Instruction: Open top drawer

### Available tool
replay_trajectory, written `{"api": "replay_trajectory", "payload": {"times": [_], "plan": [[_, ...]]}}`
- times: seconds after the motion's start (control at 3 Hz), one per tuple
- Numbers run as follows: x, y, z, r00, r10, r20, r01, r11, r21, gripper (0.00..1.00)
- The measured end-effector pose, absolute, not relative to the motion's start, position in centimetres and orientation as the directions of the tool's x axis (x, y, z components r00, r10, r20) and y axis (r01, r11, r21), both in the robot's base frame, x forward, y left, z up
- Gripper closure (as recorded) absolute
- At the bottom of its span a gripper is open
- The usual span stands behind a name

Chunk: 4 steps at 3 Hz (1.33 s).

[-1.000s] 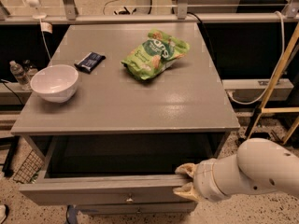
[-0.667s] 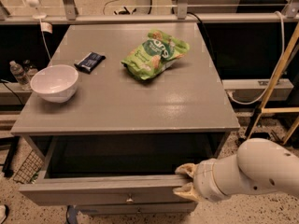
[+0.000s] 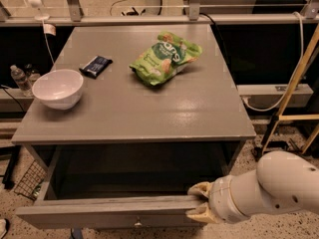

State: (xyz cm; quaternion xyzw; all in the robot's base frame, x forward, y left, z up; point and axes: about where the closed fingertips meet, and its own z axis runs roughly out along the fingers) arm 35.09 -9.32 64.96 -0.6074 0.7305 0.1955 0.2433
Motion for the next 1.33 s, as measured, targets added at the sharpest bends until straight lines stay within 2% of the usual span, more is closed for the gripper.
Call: {"api": "replay_trajectory", "payload": {"times": [1.33], "plan": [[31.7, -11.0, 65.3, -0.183, -0.825, -0.535, -0.976, 0.216, 0.001, 1.0]]}}
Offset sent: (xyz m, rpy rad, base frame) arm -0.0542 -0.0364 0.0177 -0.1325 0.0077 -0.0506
